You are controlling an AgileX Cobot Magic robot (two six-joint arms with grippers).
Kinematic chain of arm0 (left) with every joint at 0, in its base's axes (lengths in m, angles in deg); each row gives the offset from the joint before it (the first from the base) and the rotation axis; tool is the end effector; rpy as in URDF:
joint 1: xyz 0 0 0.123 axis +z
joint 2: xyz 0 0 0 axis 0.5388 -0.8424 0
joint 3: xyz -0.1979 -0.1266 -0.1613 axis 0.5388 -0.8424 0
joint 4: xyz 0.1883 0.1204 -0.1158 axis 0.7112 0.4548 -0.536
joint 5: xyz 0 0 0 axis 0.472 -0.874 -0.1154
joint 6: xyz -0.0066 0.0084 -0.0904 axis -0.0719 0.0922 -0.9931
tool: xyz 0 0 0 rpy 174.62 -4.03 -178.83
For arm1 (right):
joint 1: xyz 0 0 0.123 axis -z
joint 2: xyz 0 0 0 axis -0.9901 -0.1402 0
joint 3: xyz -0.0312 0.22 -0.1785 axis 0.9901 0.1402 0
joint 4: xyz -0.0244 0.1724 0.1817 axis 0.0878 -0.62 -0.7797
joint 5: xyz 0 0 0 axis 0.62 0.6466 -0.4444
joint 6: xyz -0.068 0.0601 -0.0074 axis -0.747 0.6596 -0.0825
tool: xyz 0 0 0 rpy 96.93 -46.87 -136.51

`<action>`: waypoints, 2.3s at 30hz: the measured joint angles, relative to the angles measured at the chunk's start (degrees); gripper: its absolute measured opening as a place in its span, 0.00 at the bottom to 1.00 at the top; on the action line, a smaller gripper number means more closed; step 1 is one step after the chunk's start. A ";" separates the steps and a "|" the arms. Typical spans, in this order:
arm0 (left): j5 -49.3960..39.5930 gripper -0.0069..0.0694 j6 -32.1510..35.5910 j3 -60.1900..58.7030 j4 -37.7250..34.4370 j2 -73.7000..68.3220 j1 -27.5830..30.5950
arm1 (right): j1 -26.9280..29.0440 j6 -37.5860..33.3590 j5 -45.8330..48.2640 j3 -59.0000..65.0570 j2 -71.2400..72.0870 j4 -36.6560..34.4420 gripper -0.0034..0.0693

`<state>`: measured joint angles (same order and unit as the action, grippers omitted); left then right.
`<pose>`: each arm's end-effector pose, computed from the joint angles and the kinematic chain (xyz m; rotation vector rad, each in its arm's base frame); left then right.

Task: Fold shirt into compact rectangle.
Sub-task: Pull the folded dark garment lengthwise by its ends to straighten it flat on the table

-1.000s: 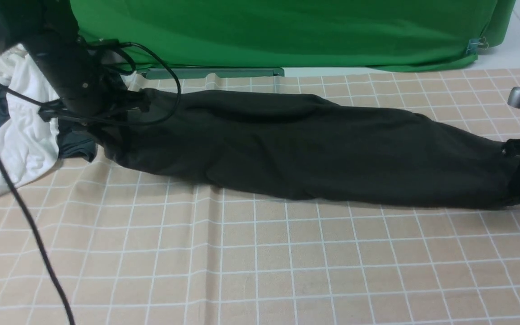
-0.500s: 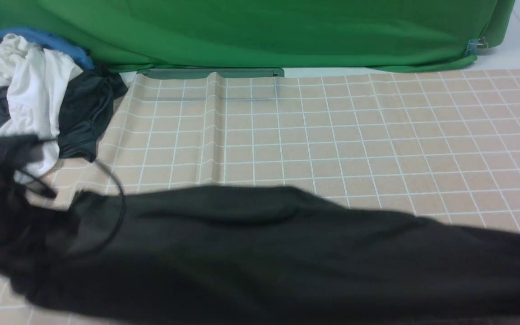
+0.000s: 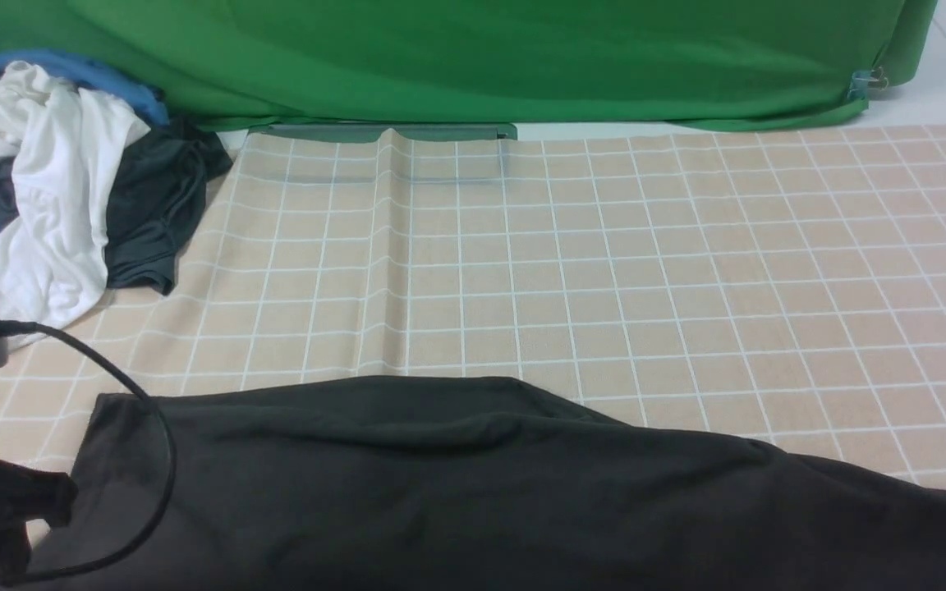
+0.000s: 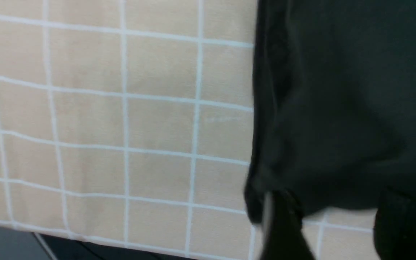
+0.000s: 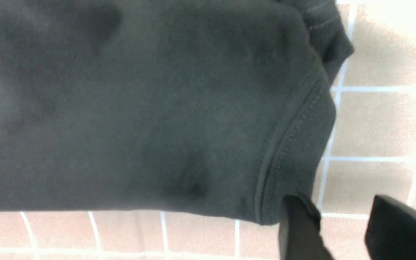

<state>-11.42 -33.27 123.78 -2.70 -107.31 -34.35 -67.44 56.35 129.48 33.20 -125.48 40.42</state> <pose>0.1699 0.0025 0.2571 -0.0659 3.0600 0.1235 0.2013 -0.0451 0.2110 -0.1000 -3.0934 -0.1341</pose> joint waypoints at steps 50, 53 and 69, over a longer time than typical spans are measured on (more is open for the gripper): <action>23.46 0.11 1.92 2.96 -14.24 -29.53 -8.57 | -35.53 -3.59 -18.30 -20.36 -22.09 -4.43 0.14; 23.41 0.11 1.92 2.96 -14.24 -29.53 -8.57 | -34.20 -2.58 -18.40 -20.67 -21.81 -3.63 0.15; 23.56 0.11 1.97 2.96 -14.63 -29.53 -8.57 | -28.72 9.68 -8.06 -21.80 -19.90 15.61 0.77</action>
<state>12.14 -31.30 126.74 -17.34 -136.84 -42.92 -96.16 66.03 121.42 11.40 -145.38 56.03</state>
